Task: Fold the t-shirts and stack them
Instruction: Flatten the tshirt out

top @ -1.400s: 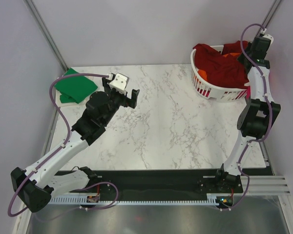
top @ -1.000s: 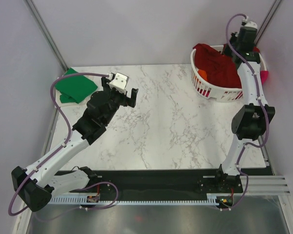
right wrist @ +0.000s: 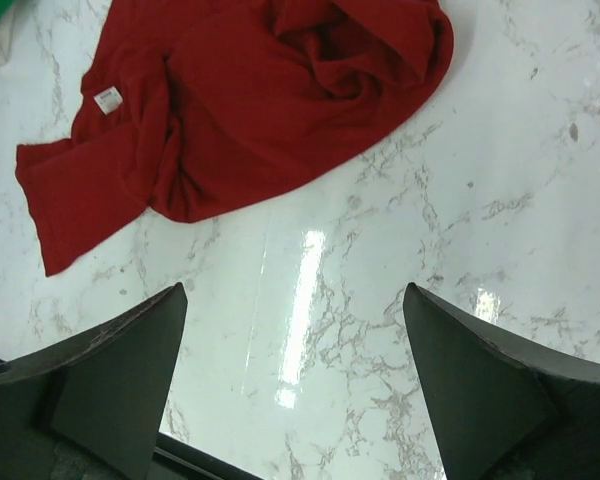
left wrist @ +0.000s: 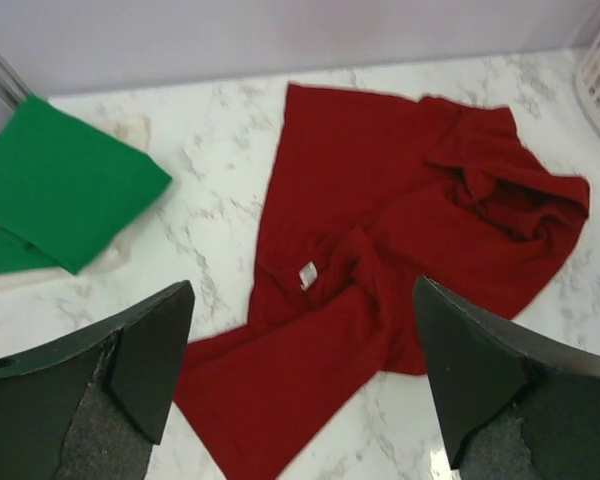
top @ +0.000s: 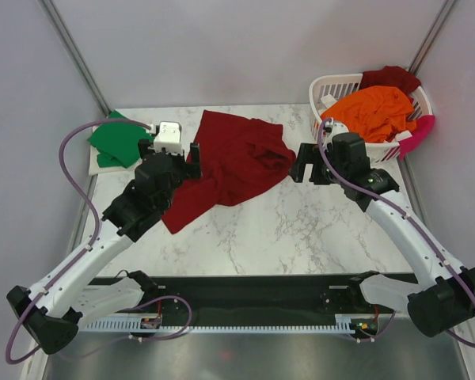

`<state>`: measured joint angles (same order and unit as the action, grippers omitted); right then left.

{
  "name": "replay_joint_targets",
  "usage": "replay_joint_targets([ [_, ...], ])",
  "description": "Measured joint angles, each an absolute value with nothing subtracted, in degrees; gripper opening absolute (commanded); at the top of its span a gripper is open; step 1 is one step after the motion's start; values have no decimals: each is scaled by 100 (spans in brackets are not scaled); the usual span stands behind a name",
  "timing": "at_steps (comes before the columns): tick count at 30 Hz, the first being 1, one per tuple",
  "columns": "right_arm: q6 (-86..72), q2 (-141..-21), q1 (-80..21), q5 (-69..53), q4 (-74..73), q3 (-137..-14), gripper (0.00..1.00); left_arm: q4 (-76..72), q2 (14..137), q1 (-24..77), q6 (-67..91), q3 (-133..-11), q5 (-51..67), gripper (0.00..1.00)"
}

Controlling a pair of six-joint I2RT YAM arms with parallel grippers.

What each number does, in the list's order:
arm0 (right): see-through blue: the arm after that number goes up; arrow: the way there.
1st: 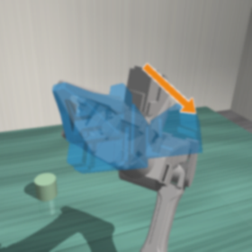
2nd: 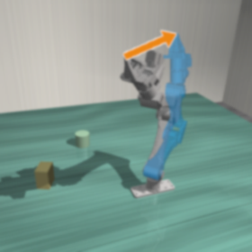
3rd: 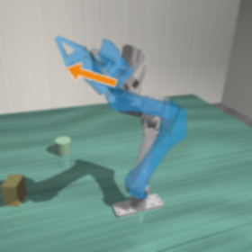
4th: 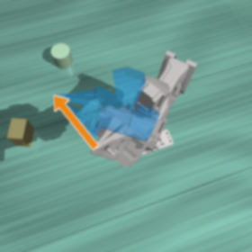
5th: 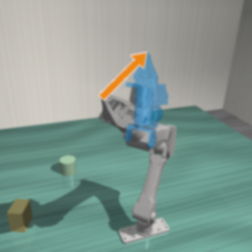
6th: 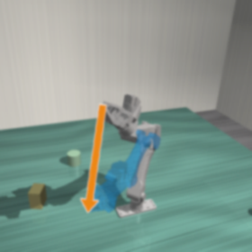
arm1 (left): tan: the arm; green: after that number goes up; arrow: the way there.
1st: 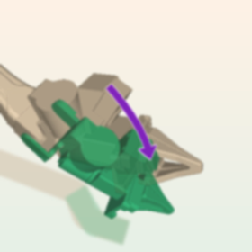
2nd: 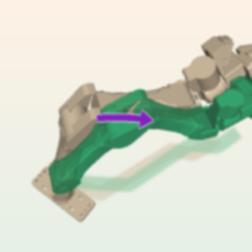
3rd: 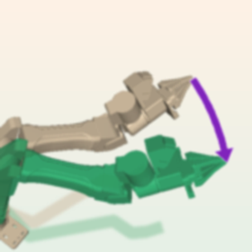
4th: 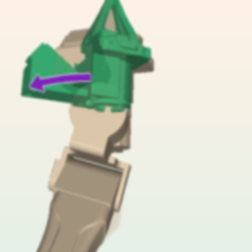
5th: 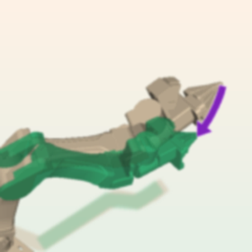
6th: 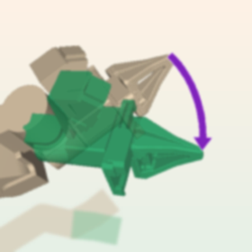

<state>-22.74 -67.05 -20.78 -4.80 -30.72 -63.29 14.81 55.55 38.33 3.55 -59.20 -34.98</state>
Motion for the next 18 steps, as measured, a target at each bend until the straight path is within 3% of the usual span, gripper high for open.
replay_joint_targets([
  [7, -2272, -6735, -2078, -727, -2995, -5780, 98, 2440, 5931, 3503, 1981, -5175, -2932, 100],
  [13, -2270, -6523, -2084, -982, -2941, -5391, 98, 2873, 6910, 685, 3286, -4355, -1221, 100],
  [18, -2248, -6211, -2084, -1184, -2941, -5172, 98, 2980, 7371, 167, 3953, -4213, -515, 96],
])
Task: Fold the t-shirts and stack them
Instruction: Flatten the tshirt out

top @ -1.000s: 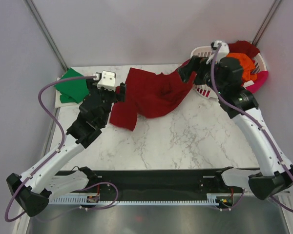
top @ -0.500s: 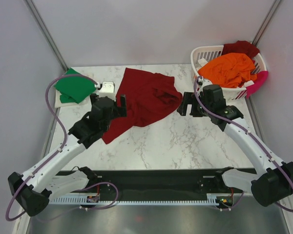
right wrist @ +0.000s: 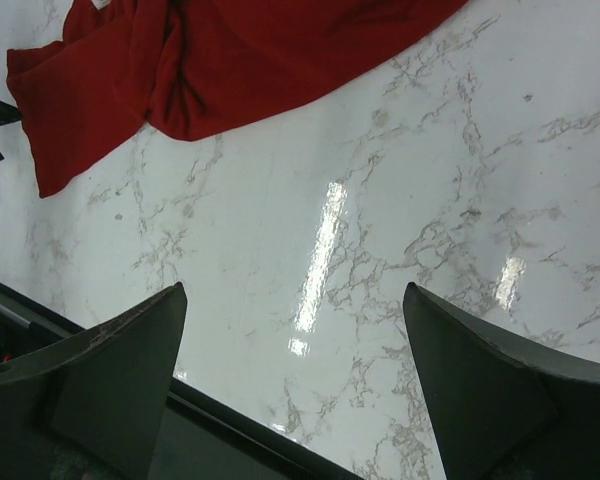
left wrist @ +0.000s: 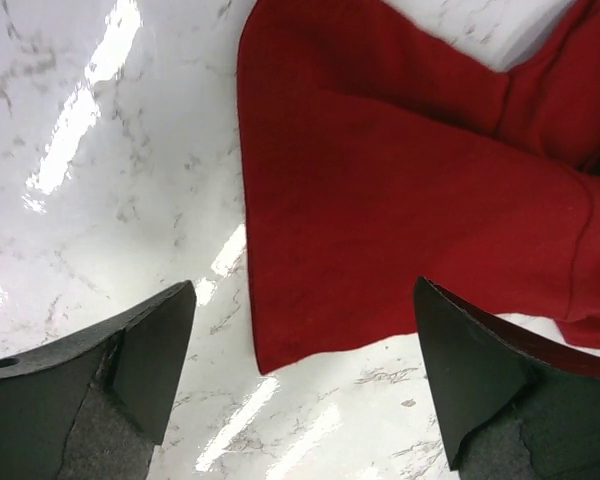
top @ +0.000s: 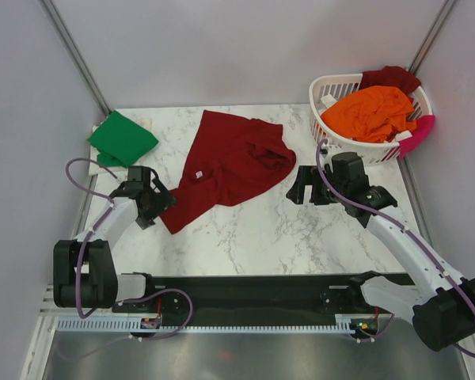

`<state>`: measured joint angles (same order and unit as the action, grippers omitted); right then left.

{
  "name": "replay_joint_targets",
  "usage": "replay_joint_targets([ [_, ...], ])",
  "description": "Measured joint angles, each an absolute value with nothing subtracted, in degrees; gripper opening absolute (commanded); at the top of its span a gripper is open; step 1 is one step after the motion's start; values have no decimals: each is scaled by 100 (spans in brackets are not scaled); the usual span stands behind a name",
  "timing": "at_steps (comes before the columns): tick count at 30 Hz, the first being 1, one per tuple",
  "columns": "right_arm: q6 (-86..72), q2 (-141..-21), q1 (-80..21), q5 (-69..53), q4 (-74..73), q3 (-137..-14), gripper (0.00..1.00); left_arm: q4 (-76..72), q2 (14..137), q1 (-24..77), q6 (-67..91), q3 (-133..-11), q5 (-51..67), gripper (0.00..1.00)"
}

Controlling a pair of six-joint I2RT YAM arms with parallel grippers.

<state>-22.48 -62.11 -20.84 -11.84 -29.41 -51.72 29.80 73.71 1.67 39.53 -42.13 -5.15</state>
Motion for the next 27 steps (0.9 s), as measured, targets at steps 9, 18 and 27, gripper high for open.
replay_joint_targets([
  [9, -2123, -6084, -2084, -1249, -2961, -4998, 98, 2641, 7671, 54, 4508, -3765, 78, 70],
  [18, -2102, -6130, -2084, -1264, -2965, -4998, 98, 1962, 7758, 322, 4657, -3457, 554, 2],
  [27, -2324, -5546, -2088, -220, -3409, -5059, 98, 2561, 6823, 3015, 5107, -4672, -248, 2],
])
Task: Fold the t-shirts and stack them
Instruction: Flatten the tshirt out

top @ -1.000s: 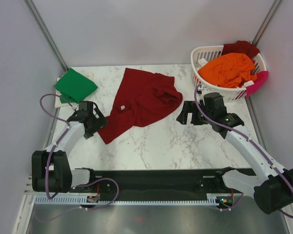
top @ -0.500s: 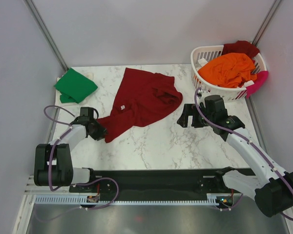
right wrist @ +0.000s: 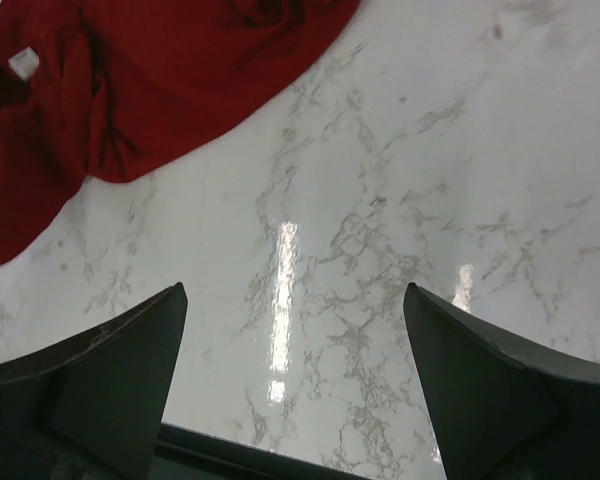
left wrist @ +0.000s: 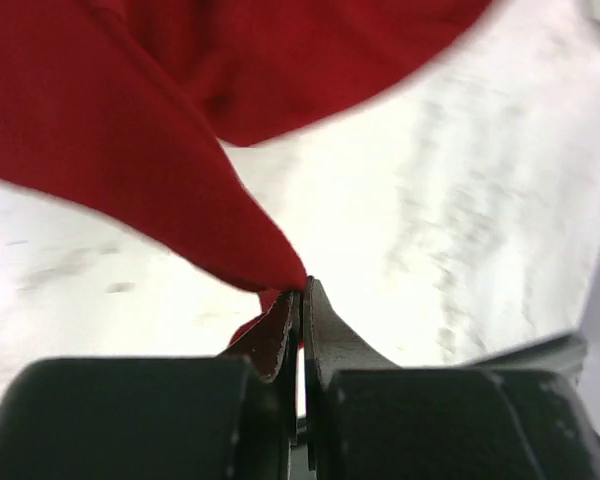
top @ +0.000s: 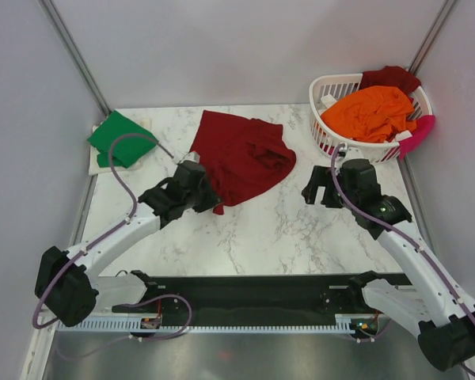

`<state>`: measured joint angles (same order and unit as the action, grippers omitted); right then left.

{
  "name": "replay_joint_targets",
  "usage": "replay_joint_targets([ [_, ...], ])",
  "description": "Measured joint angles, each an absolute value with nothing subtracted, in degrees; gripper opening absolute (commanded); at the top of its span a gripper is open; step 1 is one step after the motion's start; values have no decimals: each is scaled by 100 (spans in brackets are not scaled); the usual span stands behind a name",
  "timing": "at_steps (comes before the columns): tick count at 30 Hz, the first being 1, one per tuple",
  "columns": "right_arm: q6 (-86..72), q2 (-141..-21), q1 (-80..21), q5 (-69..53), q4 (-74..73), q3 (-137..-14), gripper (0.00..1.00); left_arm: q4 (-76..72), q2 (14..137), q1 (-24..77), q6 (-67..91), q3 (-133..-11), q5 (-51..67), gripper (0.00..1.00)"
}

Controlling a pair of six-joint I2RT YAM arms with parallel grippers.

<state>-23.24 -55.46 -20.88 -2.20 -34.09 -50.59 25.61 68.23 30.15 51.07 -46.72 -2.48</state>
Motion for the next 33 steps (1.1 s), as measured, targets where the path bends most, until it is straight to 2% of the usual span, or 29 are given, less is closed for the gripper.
replay_joint_targets([
  [3, -2571, -5116, -2088, 458, -3601, -5170, 98, 2665, 7076, 4191, 5192, -5629, -580, 2],
  [8, -2888, -4574, -2088, 1345, -3896, -5378, 98, 2569, 8501, 5684, 5203, -7089, -784, 2],
  [13, -2993, -4257, -2088, 2051, -4237, -5544, 98, 2698, 9769, 6632, 5238, -7655, -827, 2],
  [18, -2995, -4152, -2088, 2222, -4425, -5546, 98, 2816, 9902, 7057, 5245, -7673, -921, 2],
  [21, -2976, -4375, -2084, 1968, -4442, -5540, 98, 2853, 8606, 6952, 5332, -6820, -1533, 2],
  [23, -2969, -4550, -2084, 1664, -4327, -5470, 98, 3271, 6954, 6560, 5610, -6128, -2036, 2],
  [26, -2956, -4812, -2084, 1194, -4101, -5277, 98, 4154, 4298, 5666, 6445, -5730, -3107, 2],
  [29, -2952, -5271, -2091, 644, -3793, -5148, 98, 4768, 1968, 5505, 7102, -5363, -3802, 2],
  [31, -2954, -5666, -2121, 375, -3581, -5131, 98, 5400, 1157, 5494, 7618, -5096, -4080, 2],
  [33, -2943, -6147, -2222, 196, -3374, -5131, 98, 6145, 1028, 5487, 8171, -4759, -4095, 2],
])
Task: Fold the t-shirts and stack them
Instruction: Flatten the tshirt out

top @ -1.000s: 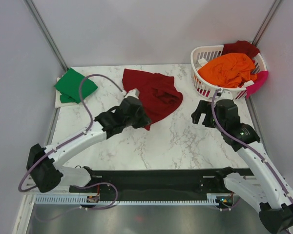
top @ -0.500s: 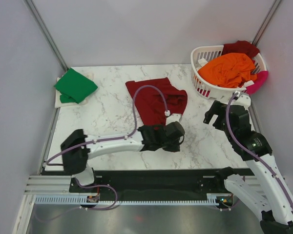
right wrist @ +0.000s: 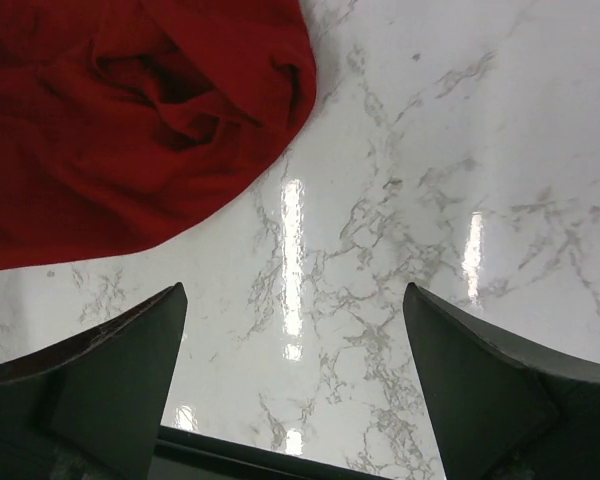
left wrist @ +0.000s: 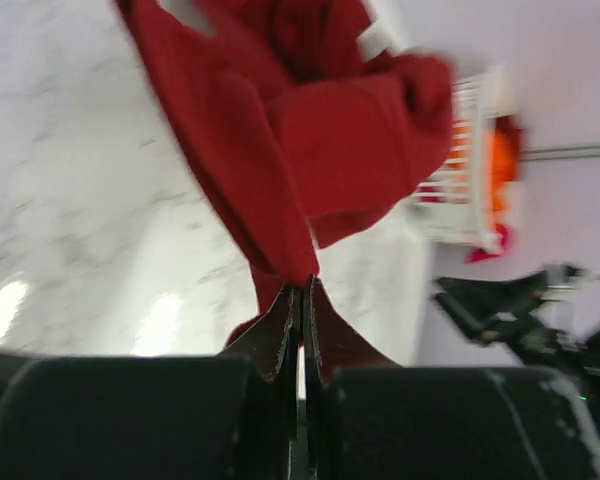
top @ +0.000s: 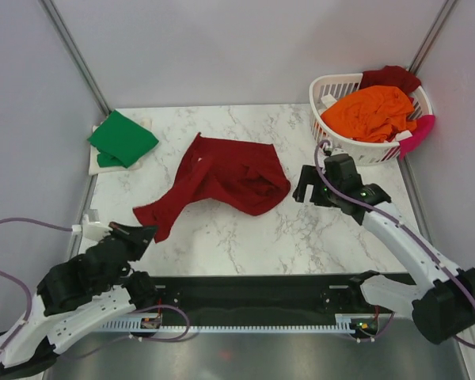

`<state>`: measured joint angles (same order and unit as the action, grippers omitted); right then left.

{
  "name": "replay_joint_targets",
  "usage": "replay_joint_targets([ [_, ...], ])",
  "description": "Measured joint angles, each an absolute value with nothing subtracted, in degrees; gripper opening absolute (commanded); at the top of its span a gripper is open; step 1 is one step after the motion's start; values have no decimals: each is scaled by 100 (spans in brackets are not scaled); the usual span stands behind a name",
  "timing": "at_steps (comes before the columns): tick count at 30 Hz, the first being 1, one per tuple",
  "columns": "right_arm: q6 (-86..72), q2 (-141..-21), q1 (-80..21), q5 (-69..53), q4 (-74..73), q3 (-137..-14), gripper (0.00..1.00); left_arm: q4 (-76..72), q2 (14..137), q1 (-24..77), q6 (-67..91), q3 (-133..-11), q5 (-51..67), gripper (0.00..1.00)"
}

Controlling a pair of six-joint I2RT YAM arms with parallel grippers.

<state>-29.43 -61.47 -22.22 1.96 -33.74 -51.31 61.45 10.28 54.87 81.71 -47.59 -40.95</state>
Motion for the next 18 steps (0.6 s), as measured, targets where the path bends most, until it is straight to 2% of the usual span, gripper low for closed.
replay_joint_targets([
  [5, -2851, -7212, -2659, 49, -3194, -5391, 98, 7319, 1568, 5489, 9043, -4237, -3817, 9],
  [18, -2449, -10186, -3813, 344, -2755, -7944, 93, 7669, 1409, 5500, 9334, -4873, -4071, 16],
])
